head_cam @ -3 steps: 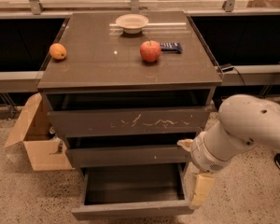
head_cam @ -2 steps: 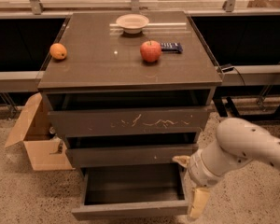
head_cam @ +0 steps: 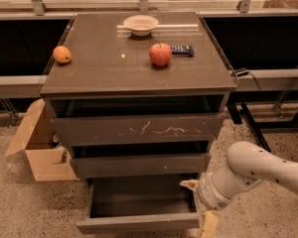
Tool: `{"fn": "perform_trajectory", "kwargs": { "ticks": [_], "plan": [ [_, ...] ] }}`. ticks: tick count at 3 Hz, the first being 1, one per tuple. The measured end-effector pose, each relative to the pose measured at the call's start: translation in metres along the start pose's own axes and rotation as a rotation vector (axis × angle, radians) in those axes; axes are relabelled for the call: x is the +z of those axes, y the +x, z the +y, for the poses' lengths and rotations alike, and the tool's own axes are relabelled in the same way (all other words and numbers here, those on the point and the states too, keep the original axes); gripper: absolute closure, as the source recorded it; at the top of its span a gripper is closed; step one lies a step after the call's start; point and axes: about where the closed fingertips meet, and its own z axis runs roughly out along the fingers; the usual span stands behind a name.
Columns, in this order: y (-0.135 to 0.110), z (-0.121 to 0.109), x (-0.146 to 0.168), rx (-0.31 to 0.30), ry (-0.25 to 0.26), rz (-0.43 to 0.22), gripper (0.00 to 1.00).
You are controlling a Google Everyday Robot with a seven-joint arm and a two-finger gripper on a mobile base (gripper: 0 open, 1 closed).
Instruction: Close bottom drawer
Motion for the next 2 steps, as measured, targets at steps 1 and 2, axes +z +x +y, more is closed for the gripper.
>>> {"fn": "perform_trajectory", "kwargs": {
  "ticks": [1, 2],
  "plan": [
    [0.006, -0.002, 0.006, 0.006, -0.002, 0.017, 0.0],
    [0.054, -0.017, 0.038, 0.008, -0.016, 0.091, 0.0]
  ]
}}
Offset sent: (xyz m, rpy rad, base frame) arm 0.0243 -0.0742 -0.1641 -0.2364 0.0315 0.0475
